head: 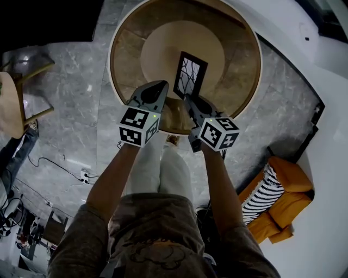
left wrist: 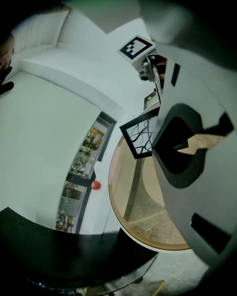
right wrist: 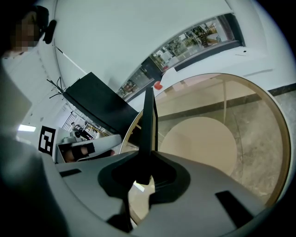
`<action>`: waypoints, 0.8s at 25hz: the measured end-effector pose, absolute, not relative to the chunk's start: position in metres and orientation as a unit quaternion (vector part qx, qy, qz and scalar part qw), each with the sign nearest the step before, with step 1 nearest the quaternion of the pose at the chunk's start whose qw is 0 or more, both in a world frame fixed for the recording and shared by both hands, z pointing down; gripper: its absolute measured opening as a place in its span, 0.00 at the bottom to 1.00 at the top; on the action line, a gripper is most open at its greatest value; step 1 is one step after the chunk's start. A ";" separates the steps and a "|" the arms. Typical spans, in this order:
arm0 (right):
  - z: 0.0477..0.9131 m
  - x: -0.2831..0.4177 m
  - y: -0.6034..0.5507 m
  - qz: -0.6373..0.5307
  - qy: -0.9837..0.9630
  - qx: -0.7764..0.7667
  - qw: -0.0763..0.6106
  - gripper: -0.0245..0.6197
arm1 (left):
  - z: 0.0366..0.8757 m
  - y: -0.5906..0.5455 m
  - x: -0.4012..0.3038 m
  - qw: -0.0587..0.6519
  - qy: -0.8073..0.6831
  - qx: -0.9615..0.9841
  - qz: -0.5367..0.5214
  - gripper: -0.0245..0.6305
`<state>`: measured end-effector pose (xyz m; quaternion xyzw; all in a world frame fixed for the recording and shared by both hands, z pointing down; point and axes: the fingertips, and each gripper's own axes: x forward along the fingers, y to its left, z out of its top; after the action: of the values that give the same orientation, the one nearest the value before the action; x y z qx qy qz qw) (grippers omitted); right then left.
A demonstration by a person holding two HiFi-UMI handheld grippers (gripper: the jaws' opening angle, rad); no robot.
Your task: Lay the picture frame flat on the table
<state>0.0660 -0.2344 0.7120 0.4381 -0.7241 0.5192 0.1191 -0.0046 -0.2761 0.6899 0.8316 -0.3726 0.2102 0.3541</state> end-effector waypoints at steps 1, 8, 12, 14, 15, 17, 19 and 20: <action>0.713 0.066 -0.234 0.521 -0.724 0.437 0.118 0.15 | 0.691 -0.276 -0.004 0.355 -0.372 0.831 0.211 0.06; 0.720 0.066 -0.233 0.533 -0.717 0.434 0.116 0.15 | 0.695 -0.273 0.001 0.359 -0.363 0.833 0.216 0.06; 0.722 0.068 -0.235 0.537 -0.711 0.441 0.108 0.15 | 0.698 -0.273 -0.001 0.361 -0.360 0.832 0.219 0.06; 0.725 0.070 -0.235 0.537 -0.707 0.448 0.108 0.16 | 0.700 -0.273 -0.003 0.363 -0.360 0.831 0.220 0.06; 0.726 0.071 -0.236 0.537 -0.705 0.450 0.108 0.16 | 0.701 -0.273 -0.003 0.363 -0.360 0.831 0.220 0.06; 0.729 0.073 -0.237 0.537 -0.703 0.453 0.108 0.16 | 0.701 -0.272 -0.003 0.364 -0.360 0.831 0.219 0.06; 0.731 0.076 -0.239 0.537 -0.703 0.453 0.110 0.17 | 0.701 -0.272 -0.001 0.365 -0.360 0.830 0.218 0.06; 0.733 0.078 -0.240 0.537 -0.703 0.453 0.112 0.17 | 0.701 -0.272 0.000 0.366 -0.360 0.830 0.218 0.06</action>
<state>0.0778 -0.2401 0.7330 0.4528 -0.7033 0.5365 0.1119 -0.0003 -0.2715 0.7007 0.8302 -0.3599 0.2183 0.3656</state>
